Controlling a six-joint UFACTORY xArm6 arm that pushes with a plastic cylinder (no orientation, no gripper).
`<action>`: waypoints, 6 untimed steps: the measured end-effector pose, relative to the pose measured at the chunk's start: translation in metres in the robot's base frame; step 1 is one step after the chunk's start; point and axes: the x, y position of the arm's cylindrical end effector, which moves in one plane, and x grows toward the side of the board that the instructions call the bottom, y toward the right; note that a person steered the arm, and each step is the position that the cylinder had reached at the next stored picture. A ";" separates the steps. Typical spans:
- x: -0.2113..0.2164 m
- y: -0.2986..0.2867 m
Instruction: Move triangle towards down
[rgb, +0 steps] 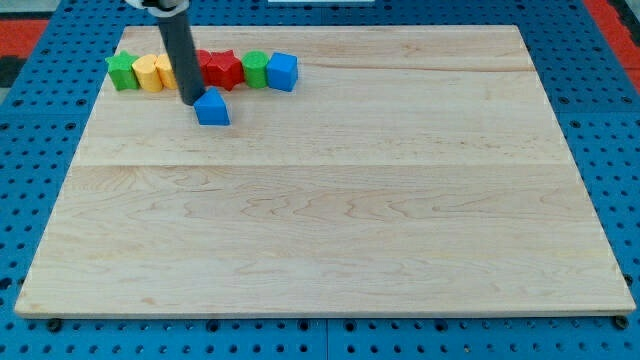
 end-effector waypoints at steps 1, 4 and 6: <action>0.005 -0.016; 0.030 0.053; 0.104 0.066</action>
